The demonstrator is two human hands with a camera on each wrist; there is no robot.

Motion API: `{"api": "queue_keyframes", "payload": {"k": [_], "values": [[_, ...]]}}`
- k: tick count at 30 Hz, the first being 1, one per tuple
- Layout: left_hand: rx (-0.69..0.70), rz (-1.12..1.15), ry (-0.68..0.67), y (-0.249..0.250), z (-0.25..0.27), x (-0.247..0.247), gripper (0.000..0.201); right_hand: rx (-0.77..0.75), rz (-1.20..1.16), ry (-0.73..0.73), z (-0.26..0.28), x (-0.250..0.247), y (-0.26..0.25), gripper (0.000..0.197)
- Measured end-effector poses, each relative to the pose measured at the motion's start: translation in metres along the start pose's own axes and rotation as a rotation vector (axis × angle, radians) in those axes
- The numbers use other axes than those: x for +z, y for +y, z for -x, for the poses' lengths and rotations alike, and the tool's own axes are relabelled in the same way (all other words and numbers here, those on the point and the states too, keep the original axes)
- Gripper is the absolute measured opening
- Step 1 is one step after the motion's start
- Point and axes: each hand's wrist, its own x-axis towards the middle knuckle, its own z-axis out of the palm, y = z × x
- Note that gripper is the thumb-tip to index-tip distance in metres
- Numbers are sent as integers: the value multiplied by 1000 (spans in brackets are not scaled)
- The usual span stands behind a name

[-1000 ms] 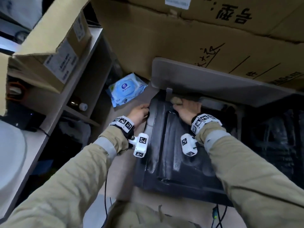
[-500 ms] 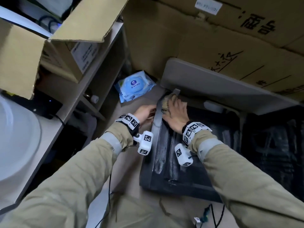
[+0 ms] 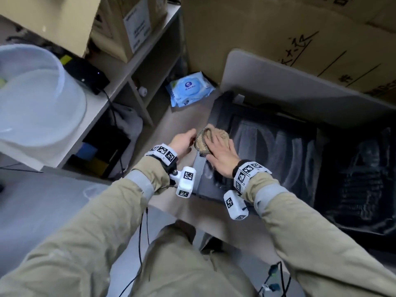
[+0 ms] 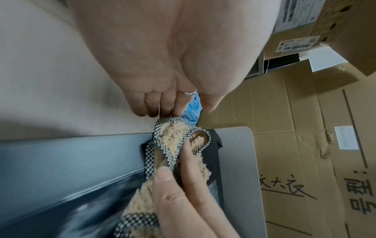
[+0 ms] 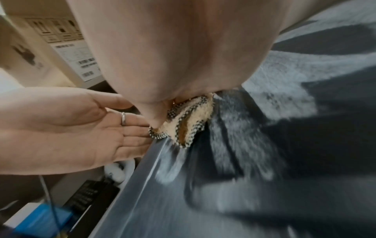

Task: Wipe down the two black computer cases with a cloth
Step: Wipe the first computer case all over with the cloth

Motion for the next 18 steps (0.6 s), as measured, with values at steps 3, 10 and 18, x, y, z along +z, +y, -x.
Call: {"api": "queue_keyframes", "payload": {"k": [3,10,18], "values": [[-8,85,-29,-33,22,2,37,-40,-7,4,24,18,-8,65],[77,45,74,-52,39,11,33,-163,38,-53,66,41,-5,55],[83,-102,52,-39,35,18,31,-168,131,-19,71,33,14,60]]}}
